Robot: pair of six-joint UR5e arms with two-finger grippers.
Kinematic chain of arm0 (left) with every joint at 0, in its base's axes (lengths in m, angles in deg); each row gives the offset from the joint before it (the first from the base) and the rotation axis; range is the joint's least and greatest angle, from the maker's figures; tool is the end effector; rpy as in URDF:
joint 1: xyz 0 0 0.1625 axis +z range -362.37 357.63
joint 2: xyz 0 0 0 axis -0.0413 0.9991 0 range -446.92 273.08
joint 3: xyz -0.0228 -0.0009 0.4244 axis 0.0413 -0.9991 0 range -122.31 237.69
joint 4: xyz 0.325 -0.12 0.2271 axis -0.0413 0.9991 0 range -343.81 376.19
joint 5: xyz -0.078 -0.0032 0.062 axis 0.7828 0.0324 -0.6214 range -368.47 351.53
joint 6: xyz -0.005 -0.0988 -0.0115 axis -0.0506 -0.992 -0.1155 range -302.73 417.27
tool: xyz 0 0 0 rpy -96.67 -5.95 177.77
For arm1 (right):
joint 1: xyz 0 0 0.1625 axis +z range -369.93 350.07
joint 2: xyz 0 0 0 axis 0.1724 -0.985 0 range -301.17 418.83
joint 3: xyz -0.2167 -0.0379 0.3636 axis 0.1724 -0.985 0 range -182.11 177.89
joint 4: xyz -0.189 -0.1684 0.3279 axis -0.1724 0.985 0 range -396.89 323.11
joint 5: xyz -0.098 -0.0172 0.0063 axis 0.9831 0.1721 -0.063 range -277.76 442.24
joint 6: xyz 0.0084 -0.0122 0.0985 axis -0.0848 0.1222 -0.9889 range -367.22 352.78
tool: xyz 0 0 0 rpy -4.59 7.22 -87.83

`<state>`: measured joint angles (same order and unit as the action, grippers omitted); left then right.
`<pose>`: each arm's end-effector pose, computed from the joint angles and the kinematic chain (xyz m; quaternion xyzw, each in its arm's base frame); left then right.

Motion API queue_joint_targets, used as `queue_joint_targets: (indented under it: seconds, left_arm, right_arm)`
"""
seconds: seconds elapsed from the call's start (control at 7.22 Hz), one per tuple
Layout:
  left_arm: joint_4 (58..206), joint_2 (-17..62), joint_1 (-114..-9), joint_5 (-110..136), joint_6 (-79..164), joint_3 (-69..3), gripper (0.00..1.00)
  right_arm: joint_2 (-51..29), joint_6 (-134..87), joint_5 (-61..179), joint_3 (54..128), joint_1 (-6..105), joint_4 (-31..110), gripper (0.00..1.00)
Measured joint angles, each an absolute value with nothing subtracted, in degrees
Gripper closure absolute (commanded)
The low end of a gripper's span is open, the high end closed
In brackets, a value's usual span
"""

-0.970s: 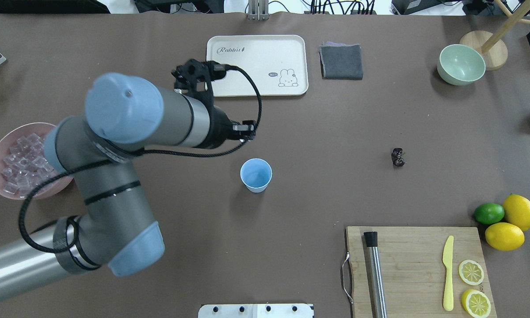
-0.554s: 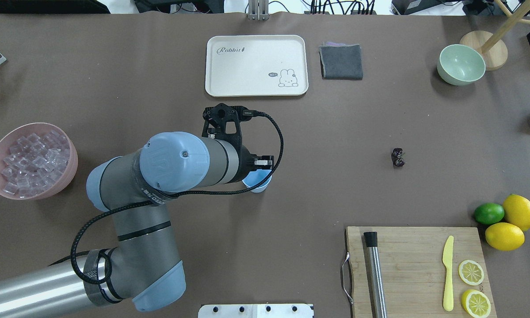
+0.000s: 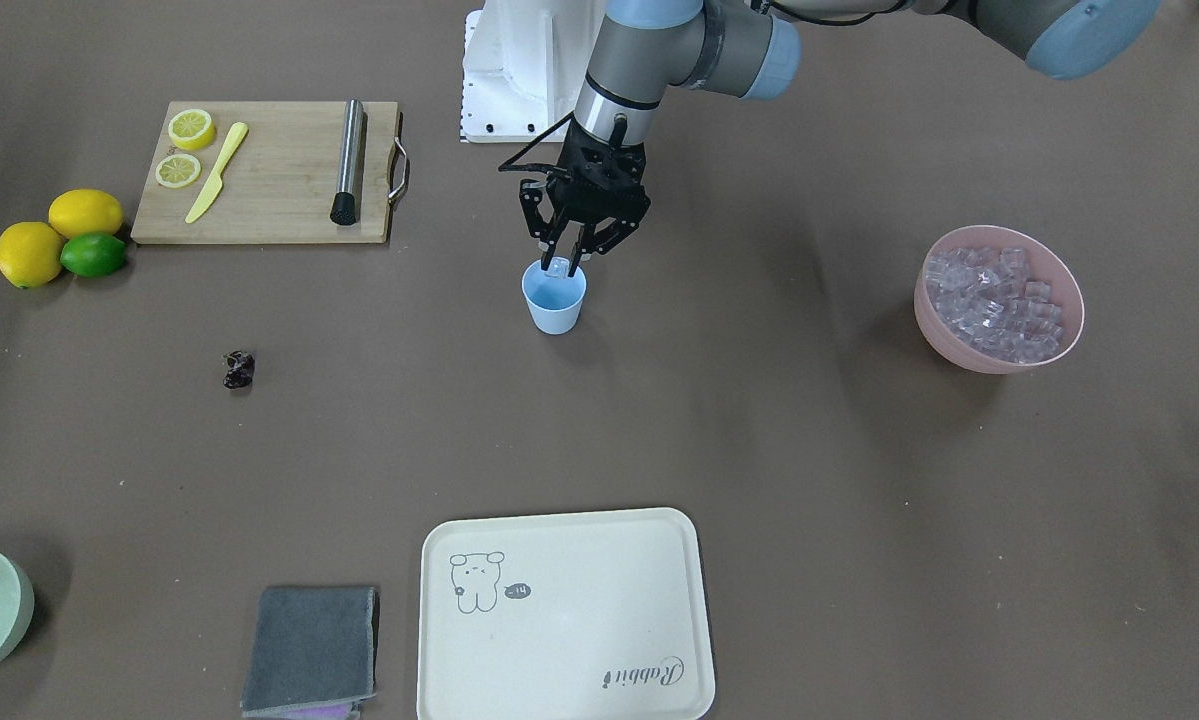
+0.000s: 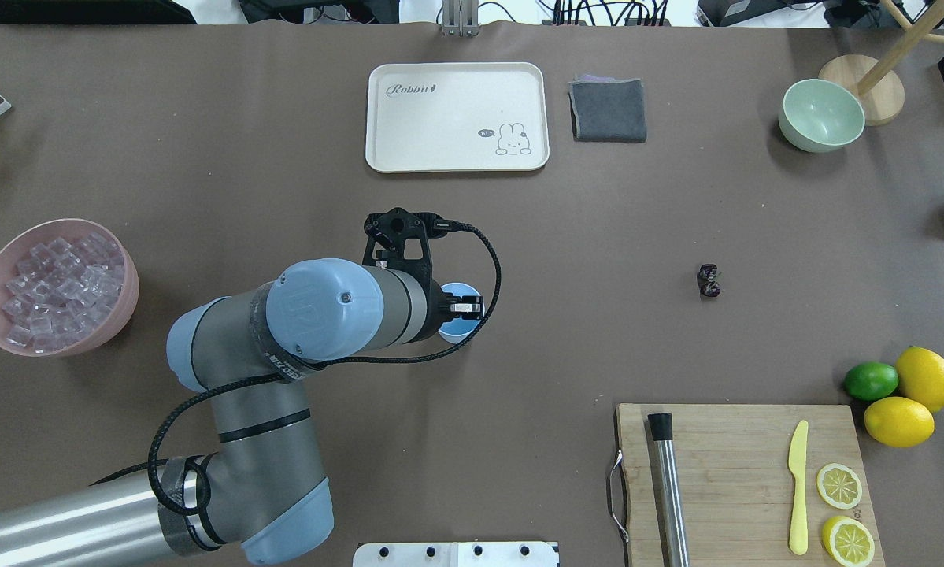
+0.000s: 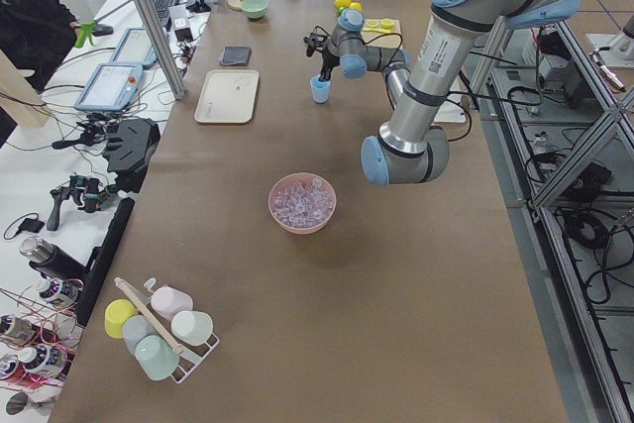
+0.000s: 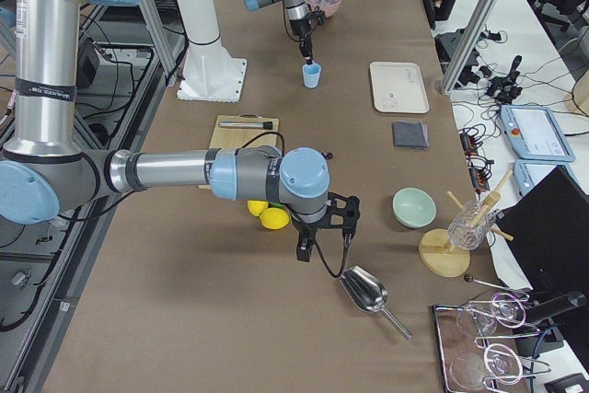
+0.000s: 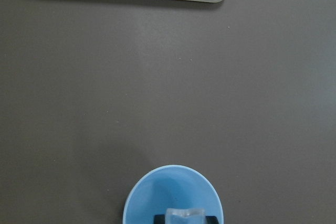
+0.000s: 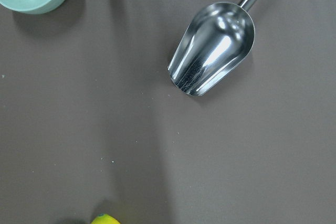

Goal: Put ice and cherries in cup
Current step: 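Open the left gripper to drop the ice cube into the cup, then move the left gripper back over the pink ice bowl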

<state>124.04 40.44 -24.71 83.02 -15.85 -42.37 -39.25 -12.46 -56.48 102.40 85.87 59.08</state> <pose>0.5564 -0.3700 0.1626 0.1706 0.5117 -0.0331 0.8414 0.1016 -0.4222 0.6043 0.0057 -0.4125 0.0860 0.9069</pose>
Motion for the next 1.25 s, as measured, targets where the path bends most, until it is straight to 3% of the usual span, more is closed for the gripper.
queue_joint_targets:
  seconds: [0.28,0.55,0.69,0.97,1.25]
  left_arm:
    - [123.77,40.41,-24.64,83.02,-17.28,-42.85,0.02]
    - [117.29,38.56,-26.02,83.09,-19.60,-47.89,0.02]
    - [112.68,35.22,-27.22,83.20,-22.24,-52.74,0.02]
    - [109.33,21.17,-31.29,84.18,-26.82,-65.13,0.02]
    - [108.69,10.94,-41.08,90.06,-32.30,-70.43,0.02]
  right_arm:
    - [-39.06,-12.43,-56.43,102.40,85.87,59.03,0.00]
    - [-38.36,-12.39,-56.34,102.43,85.85,59.00,0.00]
    - [-37.83,-12.42,-56.39,102.56,85.75,59.00,0.00]
    - [-36.73,-12.43,-56.51,102.65,85.04,59.05,0.00]
    - [-35.73,-12.47,-56.48,102.54,82.95,59.04,0.00]
